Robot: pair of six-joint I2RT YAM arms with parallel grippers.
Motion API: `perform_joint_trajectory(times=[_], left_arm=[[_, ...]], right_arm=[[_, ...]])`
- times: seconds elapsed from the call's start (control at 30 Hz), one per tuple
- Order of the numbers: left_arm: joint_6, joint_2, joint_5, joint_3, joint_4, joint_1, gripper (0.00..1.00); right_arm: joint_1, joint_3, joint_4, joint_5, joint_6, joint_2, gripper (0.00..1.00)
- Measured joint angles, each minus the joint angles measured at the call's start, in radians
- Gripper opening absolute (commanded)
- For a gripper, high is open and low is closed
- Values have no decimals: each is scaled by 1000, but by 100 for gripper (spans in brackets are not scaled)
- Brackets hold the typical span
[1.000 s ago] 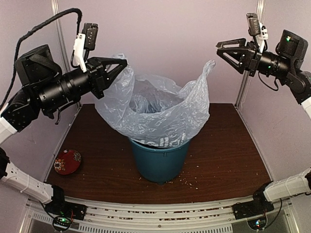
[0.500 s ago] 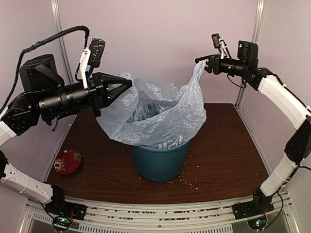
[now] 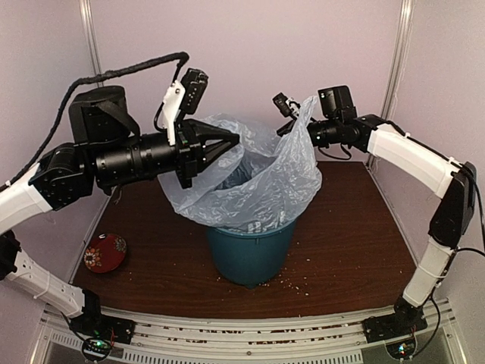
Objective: Put the trash bags into the trash bin
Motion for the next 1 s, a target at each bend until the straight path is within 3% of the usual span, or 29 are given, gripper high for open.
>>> perform_joint_trajectory(times=[0.43,0.77,1.0], left_arm=[[44,-41,-115,-12,118,0,0],[40,-51,-122,-136,154,0,0],[43,-53,-137,-137,149,0,0]], right_arm=[[94,-104,-151,-39,-216,-117,42],[116,-90,-241,43,-222,-101,40],[122,-82,-276,100,-215,-94,38]])
